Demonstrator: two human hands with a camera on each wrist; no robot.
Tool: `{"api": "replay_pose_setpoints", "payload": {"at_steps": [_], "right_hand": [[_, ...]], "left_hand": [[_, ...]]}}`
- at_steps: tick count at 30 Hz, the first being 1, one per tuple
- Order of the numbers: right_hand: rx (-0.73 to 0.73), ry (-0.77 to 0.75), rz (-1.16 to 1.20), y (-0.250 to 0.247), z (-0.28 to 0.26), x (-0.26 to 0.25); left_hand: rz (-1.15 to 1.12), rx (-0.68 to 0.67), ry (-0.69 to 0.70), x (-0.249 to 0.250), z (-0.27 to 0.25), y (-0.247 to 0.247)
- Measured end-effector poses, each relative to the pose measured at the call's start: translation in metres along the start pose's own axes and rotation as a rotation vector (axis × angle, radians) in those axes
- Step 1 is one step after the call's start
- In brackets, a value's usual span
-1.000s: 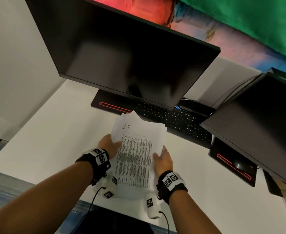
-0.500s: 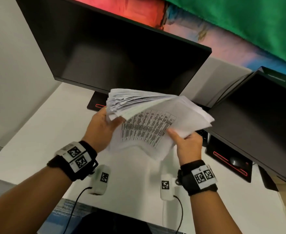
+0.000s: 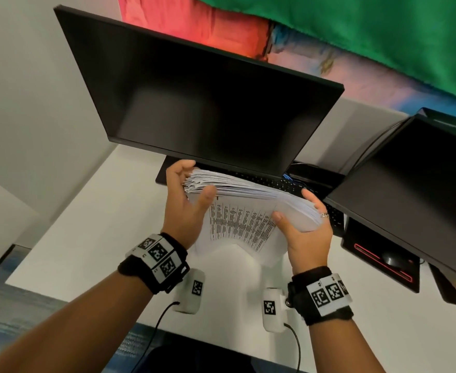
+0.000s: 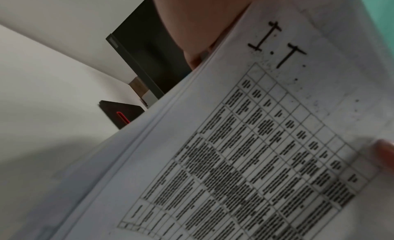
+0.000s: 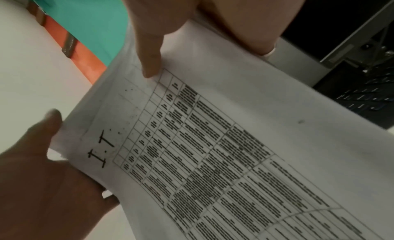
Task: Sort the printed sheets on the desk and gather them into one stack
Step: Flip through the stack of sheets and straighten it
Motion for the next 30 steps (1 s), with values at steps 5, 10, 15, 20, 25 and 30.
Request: {"api": "replay_pose_setpoints", "payload": {"at_steps": [5, 10, 15, 20, 25, 30], "right_hand": [[0.042, -0.075, 0.083, 0.001, -0.003, -0.009], [0.12, -0.131, 0.069, 0.001, -0.006, -0.014], [0.18, -0.15, 0.036, 0.004, -0.006, -0.017], [0.266, -0.113, 0.073, 0.006, -0.005, -0.016], [0.309, -0.084, 0.066, 0.008, -0.001, -0.017], [0.306, -0.096, 0.035, 0.009, 0.001, -0.023]], "left_hand": [[-0.092, 0.057, -0.01, 0.005, 0.006, 0.005], [-0.002, 0.052, 0.06, 0.014, 0.01, 0.009], [0.076, 0.053, 0.069, 0.014, 0.016, 0.009], [0.086, 0.096, 0.024, 0.011, 0.019, 0.008], [0.088, 0.116, -0.001, 0.007, 0.021, 0.006], [0.089, 0.051, 0.014, 0.01, 0.024, 0.009]]}}
Point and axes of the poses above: each hand's wrist, its own z-axis towards the middle knuckle, its own y-axis out of the palm, x = y × z, the point moved 4 cm from there along z, towards the middle knuckle, and after that the axes turned 13 degrees about y, right-handed, at the moved point
